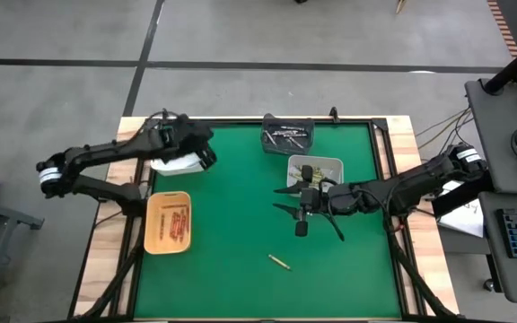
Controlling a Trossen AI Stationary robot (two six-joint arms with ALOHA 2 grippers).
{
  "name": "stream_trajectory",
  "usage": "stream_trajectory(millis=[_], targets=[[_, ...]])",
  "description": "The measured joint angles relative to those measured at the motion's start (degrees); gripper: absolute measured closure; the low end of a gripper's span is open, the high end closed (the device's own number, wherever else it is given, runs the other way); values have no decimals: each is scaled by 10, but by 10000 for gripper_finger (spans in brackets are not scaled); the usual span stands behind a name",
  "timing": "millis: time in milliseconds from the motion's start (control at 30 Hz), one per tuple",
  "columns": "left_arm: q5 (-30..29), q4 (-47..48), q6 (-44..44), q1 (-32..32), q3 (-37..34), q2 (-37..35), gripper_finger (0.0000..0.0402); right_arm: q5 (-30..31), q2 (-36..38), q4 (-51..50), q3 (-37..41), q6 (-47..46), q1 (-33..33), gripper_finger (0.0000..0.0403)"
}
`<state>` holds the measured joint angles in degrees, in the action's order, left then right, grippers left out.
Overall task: Sort crayons
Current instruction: Put the blue crayon into the white bin
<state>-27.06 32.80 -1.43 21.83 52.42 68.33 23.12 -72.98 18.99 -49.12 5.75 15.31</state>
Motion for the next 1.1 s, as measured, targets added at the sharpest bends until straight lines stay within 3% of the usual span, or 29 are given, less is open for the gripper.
stream_trajectory(millis=[167, 467, 767, 1100], targets=[[55, 34, -12, 95, 11, 39, 400, 0, -2, -2, 0, 1, -3, 249], [61, 161, -42, 187, 64, 145, 400, 10, -2, -10, 0, 0, -6, 248], [62, 251, -204, 199, 79, 246, 400, 10, -2, -14, 0, -2, -6, 251], [62, 242, -323, 206, 79, 285, 400, 10, -2, -24, 0, -2, -6, 255]])
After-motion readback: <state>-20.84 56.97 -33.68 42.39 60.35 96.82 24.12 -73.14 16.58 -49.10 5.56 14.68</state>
